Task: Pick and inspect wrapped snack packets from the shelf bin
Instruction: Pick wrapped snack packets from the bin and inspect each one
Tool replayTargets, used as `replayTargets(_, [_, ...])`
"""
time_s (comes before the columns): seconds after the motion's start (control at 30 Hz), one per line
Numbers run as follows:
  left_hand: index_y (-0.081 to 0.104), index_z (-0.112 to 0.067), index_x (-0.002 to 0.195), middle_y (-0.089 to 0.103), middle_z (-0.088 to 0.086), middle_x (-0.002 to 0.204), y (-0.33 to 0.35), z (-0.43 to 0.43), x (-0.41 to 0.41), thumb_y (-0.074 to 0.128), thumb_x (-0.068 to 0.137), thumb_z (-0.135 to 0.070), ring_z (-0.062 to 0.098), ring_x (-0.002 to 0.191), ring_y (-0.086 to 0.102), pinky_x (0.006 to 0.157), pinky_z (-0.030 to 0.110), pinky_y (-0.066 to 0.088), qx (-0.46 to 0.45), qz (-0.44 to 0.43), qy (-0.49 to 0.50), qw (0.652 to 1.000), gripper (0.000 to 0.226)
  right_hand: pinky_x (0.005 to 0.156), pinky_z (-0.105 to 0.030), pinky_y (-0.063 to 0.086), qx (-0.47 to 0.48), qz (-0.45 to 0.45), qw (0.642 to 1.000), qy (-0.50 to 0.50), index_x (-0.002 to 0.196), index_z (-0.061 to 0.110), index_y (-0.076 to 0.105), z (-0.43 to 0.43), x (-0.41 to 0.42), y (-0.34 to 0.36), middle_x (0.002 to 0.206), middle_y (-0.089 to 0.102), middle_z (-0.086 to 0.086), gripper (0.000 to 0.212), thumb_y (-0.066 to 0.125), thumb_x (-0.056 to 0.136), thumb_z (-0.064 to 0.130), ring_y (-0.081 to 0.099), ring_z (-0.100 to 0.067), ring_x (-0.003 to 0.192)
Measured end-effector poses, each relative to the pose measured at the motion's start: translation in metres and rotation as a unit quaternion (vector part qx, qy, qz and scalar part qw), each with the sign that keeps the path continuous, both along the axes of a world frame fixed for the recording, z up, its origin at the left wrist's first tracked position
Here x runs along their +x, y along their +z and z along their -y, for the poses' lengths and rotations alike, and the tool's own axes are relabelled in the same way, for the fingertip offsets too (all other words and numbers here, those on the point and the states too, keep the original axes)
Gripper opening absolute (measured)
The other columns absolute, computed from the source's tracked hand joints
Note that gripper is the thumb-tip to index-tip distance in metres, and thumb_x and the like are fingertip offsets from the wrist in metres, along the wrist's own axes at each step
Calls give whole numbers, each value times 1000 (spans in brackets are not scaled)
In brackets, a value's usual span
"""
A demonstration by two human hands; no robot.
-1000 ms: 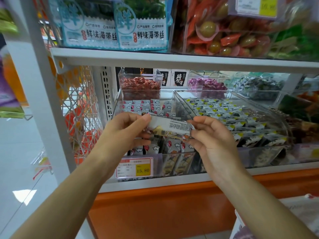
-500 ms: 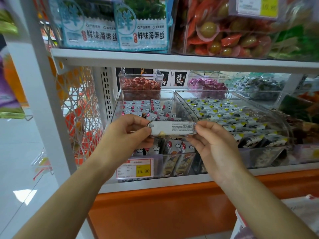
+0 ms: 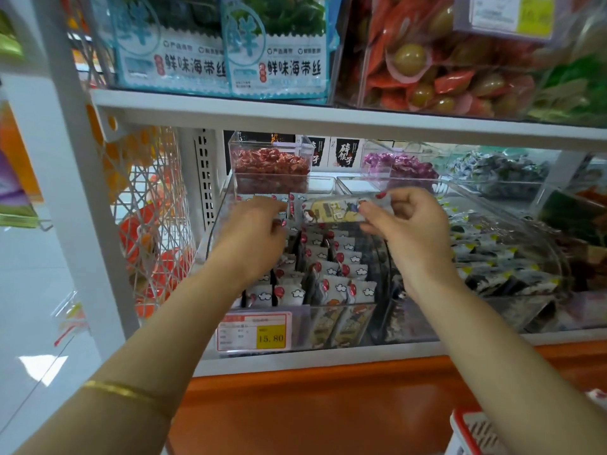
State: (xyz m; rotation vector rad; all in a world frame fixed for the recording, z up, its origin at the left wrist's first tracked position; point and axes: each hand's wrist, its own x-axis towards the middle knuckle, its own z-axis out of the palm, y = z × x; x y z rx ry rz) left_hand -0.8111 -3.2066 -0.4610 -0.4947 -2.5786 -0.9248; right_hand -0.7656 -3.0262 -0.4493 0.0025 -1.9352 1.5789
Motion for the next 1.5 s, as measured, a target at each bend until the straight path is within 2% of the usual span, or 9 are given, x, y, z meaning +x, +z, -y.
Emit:
replayTargets(0.07, [52,-14,97,53,9,120,0,-8,-19,47,90,-14,29,122,42,103,47,34,-110,24,-31,993,9,81,-46,54,35,-1,999,-10,88,14,54,1,-16,5,92,63,-9,18,71,81,11,66,-29,87])
replayTargets(0.13, [52,-15,110,45,9,137,-2,-13,-35,42,92,-25,24,133,30,110,54,20,-213,60,-56,974,23,82,-44,53,70,-9,997,-18,91,11,54,2,-30,7,91,62,-10,18,70,82,11,64,-28,86])
replayTargets(0.27, [47,-15,130,41,8,143,-8,-11,-52,31,96,-37,22,138,24,110,59,3,-320,86,-48,942,43,64,-10,45,118,-36,991,-45,90,10,53,1,-58,8,77,54,6,15,67,85,13,52,-5,69])
replayTargets(0.37, [46,-19,132,39,5,141,-8,-2,-50,26,96,-42,23,136,24,109,59,4,-361,55,-12,931,48,67,-16,43,159,-23,987,-29,97,6,56,7,-76,7,87,58,2,18,65,86,16,54,-10,77])
replayTargets(0.6, [43,-19,133,39,6,137,-10,0,-25,23,96,-41,24,133,25,110,55,6,-331,39,24,943,48,72,-30,41,357,-5,932,60,100,11,58,35,-108,11,100,57,0,21,67,85,22,52,-16,91])
replayTargets(0.77, [31,-14,142,26,6,150,-11,-2,-11,28,96,-38,23,141,10,115,51,4,-281,82,17,956,52,60,-20,36,432,74,893,103,100,10,61,52,-118,7,94,55,1,21,70,82,17,49,-11,80])
replayTargets(0.9, [23,-10,146,15,7,156,-14,3,-4,26,97,-41,22,144,4,117,46,5,-289,91,13,953,58,91,-36,47,519,168,822,164,106,3,67,57,-120,-3,116,65,-11,22,49,95,6,60,-24,104])
replayTargets(1.23, [14,-10,149,9,8,158,-16,6,2,23,99,-41,22,145,0,118,42,3,-245,99,1,964,59,79,-32,48,450,139,876,106,93,14,62,53,-142,9,108,65,-7,20,50,91,-2,59,-20,96])
replayTargets(1.5, [26,-7,144,18,10,155,-15,7,3,27,98,-37,25,143,8,117,41,8,-224,103,-5,969,55,87,-34,47,570,130,809,61,89,14,70,67,-162,-3,102,67,-2,6,68,83,16,57,-20,101])
